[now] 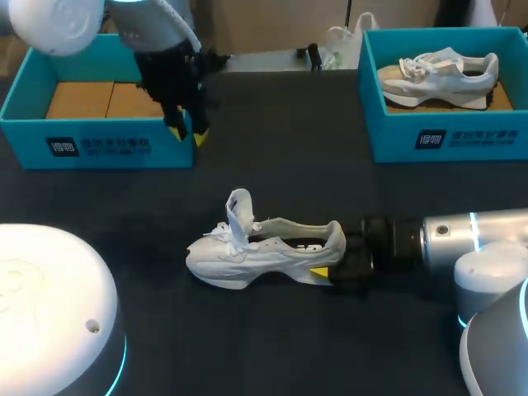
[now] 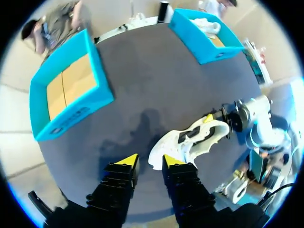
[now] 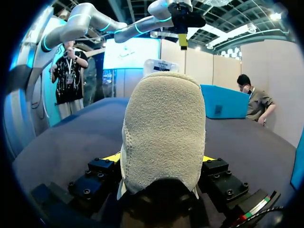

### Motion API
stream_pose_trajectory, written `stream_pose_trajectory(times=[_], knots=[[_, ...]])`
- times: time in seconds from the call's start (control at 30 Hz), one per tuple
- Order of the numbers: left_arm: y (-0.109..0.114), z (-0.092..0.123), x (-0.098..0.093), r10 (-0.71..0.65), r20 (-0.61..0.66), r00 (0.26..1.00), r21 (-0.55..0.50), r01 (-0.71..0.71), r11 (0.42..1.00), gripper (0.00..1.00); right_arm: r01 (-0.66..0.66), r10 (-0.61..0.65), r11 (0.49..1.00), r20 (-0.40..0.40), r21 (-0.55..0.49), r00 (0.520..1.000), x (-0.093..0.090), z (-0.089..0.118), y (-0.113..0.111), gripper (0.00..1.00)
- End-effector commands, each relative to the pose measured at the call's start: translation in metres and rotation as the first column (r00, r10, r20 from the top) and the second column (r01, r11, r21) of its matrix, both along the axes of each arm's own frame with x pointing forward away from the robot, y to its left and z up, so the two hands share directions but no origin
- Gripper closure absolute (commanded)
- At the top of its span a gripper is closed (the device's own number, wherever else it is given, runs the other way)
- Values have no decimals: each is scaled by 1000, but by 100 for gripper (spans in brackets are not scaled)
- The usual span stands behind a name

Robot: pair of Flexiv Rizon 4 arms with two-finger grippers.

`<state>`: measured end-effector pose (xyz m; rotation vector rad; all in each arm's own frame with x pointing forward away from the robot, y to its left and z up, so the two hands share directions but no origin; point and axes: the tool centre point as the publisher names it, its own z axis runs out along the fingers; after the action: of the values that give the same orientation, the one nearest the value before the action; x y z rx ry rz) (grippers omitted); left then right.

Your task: Take the shoe out of the shoebox, open the shoe tongue, remove and reinsert the insole, then place the shoe into the shoebox

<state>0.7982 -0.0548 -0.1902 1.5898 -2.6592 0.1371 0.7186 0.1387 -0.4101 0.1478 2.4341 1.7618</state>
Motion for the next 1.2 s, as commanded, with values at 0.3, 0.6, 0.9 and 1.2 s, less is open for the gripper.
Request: stream_pose_trajectory(times=[0.3,0.6,0.9,1.2], knots=[[-22,23,-7,-330,56,942,31,329,944,100,1,-1,1000,-1,-3,1000,0,2,0,100],[-26,30,-24,-753,94,652,4,756,655,100,1,-1,1000,-1,-3,1000,0,2,0,100],[-26,30,-24,-753,94,652,4,756,655,100,1,-1,1000,-1,-3,1000,0,2,0,100],[-26,30,-24,-753,94,652,4,756,655,100,1,-1,1000,-1,-3,1000,0,2,0,100]])
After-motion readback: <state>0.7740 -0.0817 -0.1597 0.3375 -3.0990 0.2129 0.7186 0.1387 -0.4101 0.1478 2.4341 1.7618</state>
